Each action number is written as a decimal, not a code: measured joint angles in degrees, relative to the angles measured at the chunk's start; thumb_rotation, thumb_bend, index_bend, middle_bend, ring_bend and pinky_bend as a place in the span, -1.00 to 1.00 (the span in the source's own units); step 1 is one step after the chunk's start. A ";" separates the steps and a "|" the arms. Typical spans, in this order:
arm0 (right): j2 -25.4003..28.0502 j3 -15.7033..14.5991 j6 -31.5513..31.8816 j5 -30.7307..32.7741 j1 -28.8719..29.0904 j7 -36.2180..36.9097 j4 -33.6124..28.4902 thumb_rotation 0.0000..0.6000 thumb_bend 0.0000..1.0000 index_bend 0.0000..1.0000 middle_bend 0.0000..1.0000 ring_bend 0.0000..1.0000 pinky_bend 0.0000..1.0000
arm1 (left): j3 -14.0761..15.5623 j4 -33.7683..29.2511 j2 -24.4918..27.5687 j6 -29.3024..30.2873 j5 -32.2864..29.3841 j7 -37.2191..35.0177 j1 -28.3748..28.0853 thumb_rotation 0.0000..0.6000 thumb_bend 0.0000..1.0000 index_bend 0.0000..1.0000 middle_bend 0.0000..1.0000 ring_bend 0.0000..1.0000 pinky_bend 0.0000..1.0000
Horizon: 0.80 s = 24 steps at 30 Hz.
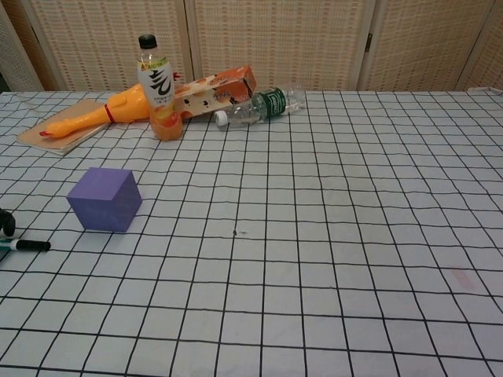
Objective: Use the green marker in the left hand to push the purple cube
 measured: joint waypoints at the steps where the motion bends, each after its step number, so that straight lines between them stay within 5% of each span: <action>1: 0.07 -0.04 -0.07 -0.01 0.01 0.03 -0.06 1.00 -0.65 -1.00 -1.00 -1.00 -1.00 | 0.03 0.20 -0.13 -0.16 -0.08 -0.14 -0.06 1.00 -0.18 -0.15 -0.15 0.14 0.65; 18: 0.48 -0.42 -0.99 0.19 0.22 -0.19 -0.55 1.00 -0.65 -1.00 -1.00 -1.00 -1.00 | 0.42 3.45 -1.40 0.51 -0.32 -1.83 -0.34 1.00 -0.17 0.09 0.06 0.18 0.65; 24: 0.43 -0.53 -1.34 0.22 0.35 -0.36 -0.60 1.00 -0.65 -1.00 -1.00 -1.00 -1.00 | 0.29 4.60 -1.90 2.75 0.10 -3.04 -0.30 1.00 -0.07 0.38 0.35 0.31 0.68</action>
